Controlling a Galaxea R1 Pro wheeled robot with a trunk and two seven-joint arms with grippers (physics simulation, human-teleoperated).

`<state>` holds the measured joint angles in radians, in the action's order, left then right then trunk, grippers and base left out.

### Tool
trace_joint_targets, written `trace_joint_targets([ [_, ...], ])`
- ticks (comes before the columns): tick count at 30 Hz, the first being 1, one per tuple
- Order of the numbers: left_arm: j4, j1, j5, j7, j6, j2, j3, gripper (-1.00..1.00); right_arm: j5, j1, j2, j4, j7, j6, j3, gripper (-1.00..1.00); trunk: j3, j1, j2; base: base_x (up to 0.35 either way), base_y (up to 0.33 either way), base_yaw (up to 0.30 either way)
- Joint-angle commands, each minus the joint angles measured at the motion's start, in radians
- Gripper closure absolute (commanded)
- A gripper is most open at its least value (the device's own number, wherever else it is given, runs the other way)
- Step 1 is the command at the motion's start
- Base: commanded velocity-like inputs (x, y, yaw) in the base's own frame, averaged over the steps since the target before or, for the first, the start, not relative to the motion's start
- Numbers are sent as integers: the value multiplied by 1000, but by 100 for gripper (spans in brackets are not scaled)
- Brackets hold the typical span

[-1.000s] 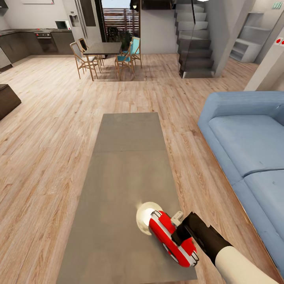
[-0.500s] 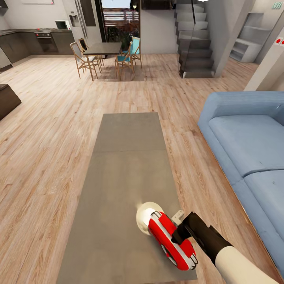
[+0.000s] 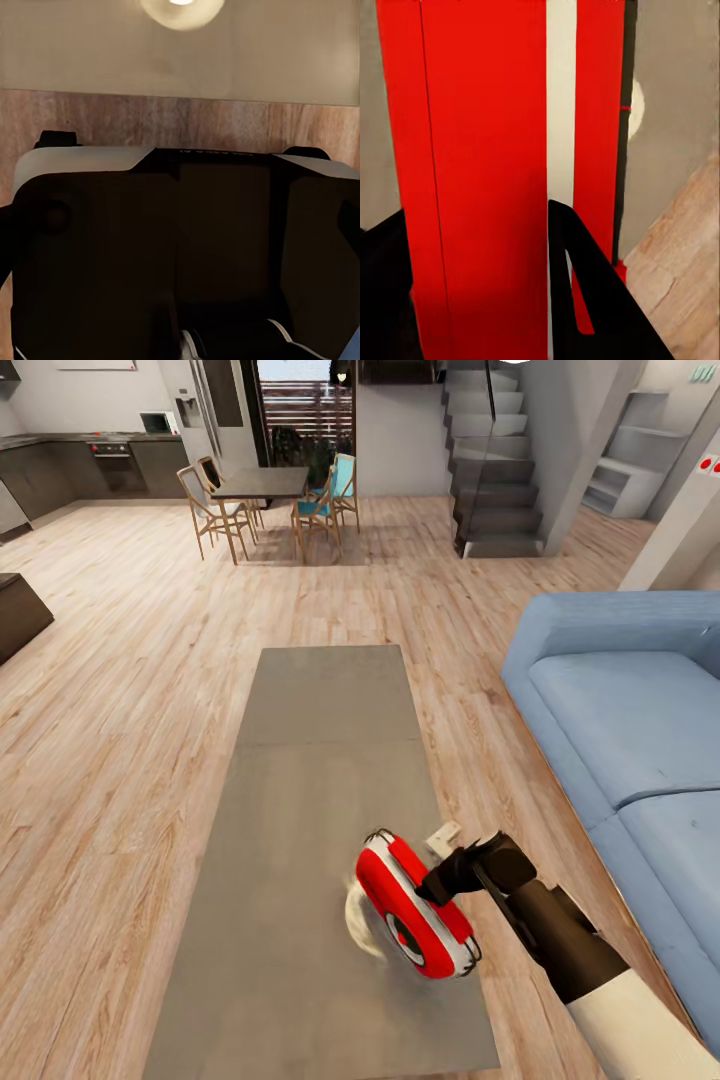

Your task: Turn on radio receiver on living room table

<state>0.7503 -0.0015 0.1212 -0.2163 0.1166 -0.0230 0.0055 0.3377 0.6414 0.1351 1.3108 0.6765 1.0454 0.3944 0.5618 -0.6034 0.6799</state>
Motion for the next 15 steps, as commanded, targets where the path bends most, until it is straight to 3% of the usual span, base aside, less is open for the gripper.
trace_joint_targets([
  [1,0,0,0,0,0,0,0,-100,-12,1,0,16,1,2,0,100,0,0,0,0,0,0],
  [10,3,0,0,-2,-1,1,-1,-100,-14,0,0,45,17,2,-5,100,0,0,0,0,0,0],
  [15,53,0,0,-6,1,4,-1,-100,-14,0,0,48,39,2,-5,100,0,0,0,0,0,0],
])
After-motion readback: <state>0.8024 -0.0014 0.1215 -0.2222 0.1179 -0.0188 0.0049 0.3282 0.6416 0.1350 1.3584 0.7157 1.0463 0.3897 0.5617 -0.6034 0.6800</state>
